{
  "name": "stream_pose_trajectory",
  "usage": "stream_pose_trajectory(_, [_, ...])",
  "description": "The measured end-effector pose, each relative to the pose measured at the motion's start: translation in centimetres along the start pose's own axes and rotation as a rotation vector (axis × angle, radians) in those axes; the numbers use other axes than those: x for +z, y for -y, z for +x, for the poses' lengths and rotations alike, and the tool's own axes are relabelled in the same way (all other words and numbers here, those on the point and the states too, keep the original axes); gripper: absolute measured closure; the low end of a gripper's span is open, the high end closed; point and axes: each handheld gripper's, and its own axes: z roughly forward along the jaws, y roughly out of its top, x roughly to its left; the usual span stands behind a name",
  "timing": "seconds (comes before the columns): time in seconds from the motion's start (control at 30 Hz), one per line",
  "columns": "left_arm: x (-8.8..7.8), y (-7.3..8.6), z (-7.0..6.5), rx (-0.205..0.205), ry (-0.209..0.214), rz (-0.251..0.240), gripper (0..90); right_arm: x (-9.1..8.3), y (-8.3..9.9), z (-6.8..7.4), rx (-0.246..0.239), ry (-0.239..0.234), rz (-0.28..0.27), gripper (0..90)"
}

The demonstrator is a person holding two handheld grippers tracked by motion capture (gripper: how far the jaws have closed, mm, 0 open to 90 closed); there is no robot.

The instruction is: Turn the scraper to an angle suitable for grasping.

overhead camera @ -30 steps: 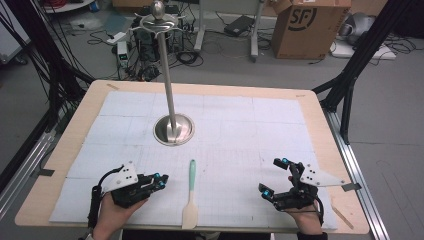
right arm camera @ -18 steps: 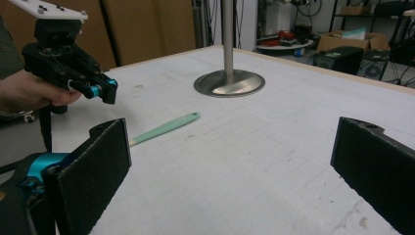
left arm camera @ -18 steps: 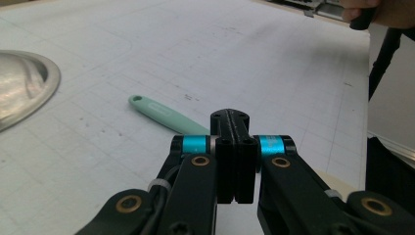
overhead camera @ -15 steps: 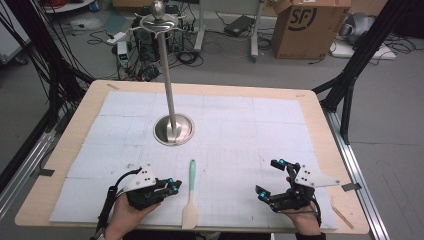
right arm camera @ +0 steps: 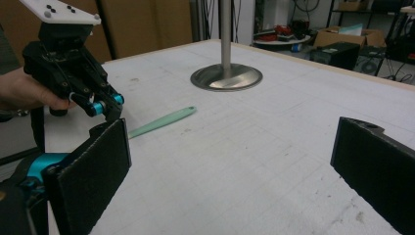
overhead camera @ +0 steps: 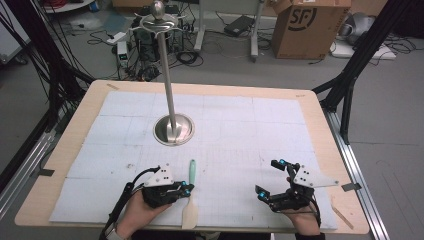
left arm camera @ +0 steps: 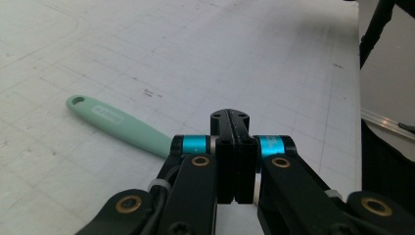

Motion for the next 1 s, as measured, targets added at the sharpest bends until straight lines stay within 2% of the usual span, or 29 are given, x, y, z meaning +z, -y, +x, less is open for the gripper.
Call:
stream_pose_trajectory(0.27, [1.9,-0.1,-0.4,0.017,0.009,0.061,89.6,-0.3,0.0,0.1,-0.003,0.007,0.0,0.3])
stream_pose_trajectory(0.4, [2.0,-0.1,-0.5,0.014,0.018,0.068,89.6,-0.4,0.1,0.1,-0.001,0.007,0.003,0.3])
stream_pose_trajectory(0.47, [2.1,-0.1,-0.5,0.017,0.019,0.086,89.6,-0.4,0.1,0.1,-0.005,0.009,0.001,0.3])
stream_pose_trajectory(0.53, [2.3,-0.2,-0.7,0.027,0.016,0.108,89.6,-0.4,0.1,0.1,-0.004,0.008,0.0,0.3])
stream_pose_trajectory(0.87, [2.6,-0.2,-0.9,0.049,0.006,0.143,89.6,-0.4,0.0,0.1,0.003,0.001,-0.006,0.3])
stream_pose_trajectory(1.0, [2.6,-0.2,-1.0,0.041,0.01,0.152,89.6,-0.3,0.1,0.1,0.005,0.001,-0.002,0.3])
